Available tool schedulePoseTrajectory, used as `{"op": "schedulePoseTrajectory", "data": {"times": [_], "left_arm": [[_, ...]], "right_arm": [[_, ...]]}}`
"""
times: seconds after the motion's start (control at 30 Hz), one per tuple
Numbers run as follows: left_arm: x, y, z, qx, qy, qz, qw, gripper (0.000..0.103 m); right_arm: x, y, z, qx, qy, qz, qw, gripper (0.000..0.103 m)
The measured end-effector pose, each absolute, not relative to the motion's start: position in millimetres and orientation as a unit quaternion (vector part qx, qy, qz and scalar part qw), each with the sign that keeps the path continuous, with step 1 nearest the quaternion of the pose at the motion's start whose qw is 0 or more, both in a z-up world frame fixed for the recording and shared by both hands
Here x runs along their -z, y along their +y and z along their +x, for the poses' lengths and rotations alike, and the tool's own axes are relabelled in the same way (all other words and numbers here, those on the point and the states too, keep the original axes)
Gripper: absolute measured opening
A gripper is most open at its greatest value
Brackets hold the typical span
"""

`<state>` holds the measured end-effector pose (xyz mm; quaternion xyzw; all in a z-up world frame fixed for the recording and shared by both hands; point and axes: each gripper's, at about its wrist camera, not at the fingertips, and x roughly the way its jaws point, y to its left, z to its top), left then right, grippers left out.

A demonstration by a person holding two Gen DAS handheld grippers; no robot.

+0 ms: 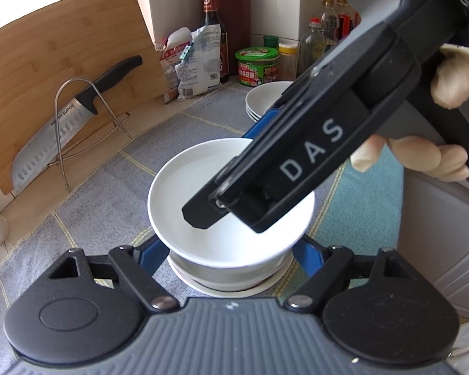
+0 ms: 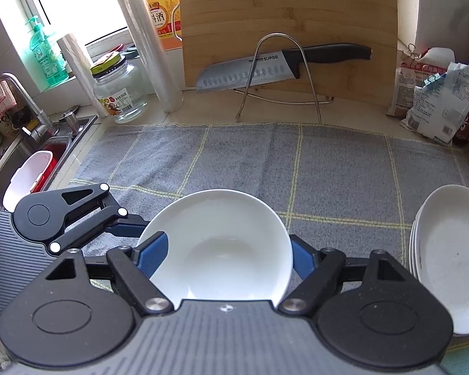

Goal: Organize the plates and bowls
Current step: 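Lower the bowl onto the two stacked white bowls and open the right gripper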

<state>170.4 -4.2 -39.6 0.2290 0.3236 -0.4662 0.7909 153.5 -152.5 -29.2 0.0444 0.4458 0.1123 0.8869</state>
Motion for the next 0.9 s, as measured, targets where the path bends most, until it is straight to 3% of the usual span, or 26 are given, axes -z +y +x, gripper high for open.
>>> {"op": "schedulePoseTrajectory", "data": {"times": [0.9], "left_arm": [[41,-6,171,0.466,0.323,0.236,0.789,0.089]], "right_arm": [[44,-159,157,-0.117,0.456,0.060,0.880,0.086]]}}
